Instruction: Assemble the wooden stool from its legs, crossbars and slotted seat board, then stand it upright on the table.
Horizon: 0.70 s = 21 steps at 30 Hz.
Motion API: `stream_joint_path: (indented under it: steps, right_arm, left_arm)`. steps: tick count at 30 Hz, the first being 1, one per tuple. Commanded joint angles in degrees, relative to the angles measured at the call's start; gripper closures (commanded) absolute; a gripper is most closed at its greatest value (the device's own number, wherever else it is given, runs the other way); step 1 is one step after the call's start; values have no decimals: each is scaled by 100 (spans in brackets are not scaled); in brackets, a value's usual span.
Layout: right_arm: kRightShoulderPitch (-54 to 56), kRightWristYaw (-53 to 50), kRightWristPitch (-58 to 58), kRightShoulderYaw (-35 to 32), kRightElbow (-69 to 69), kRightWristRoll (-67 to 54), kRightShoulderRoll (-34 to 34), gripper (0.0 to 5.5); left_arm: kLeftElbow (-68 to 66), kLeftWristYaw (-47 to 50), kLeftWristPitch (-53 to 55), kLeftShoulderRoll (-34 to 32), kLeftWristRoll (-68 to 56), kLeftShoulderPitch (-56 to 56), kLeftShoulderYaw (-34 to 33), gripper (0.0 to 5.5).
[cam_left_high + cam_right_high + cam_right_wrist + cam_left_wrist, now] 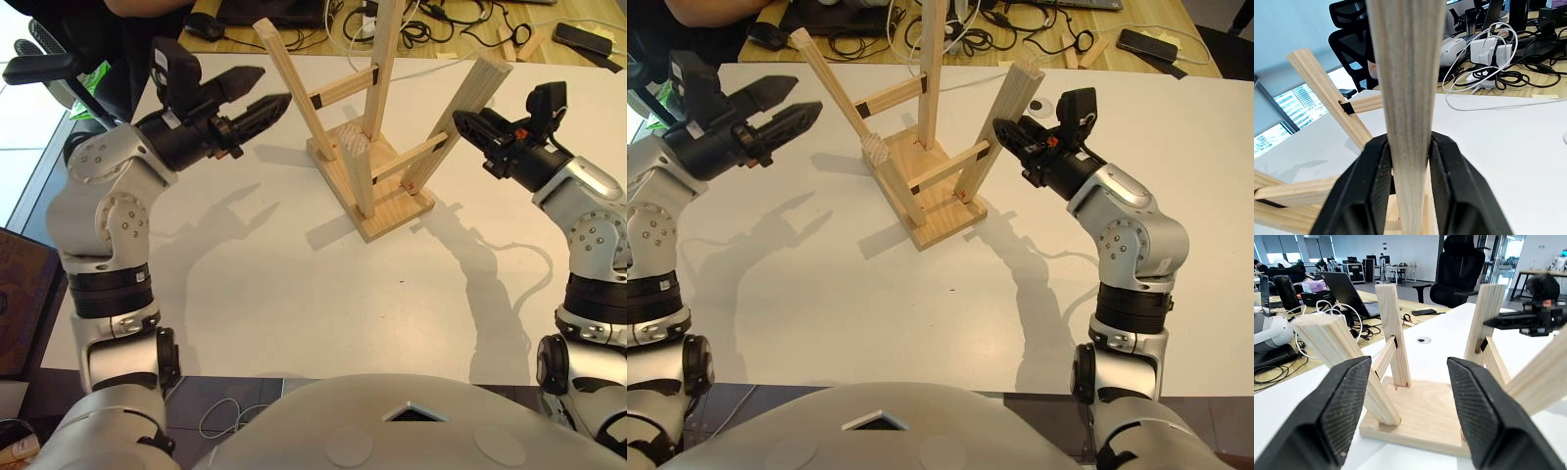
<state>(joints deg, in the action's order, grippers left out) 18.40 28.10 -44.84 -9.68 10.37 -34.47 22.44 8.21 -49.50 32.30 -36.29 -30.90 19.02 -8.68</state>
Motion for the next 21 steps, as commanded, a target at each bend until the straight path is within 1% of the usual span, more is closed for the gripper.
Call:
stream_joint_path:
  steps: [1, 3, 7, 12, 21]
  right_arm:
    - [-47, -66, -136, 87, 42, -56, -93, 450]
    - [-22, -95, -134, 89, 31, -60, -123, 450]
    - [26, -117, -146, 80, 17, -68, -156, 450]
    - [78, -113, -149, 106, -12, -60, -163, 450]
    - [52, -128, -144, 132, 18, -73, -206, 450]
  left_arm:
    - [84, -502, -142, -320, 133, -209, 301, 266]
    - [219, -645, -111, -320, 62, -251, 401, 266]
    - [692, -745, 45, -118, -186, -247, 642, 266]
    - [1141, -653, 219, 123, -431, -212, 928, 266]
    - [1371, -404, 219, 330, -496, -276, 1115, 266]
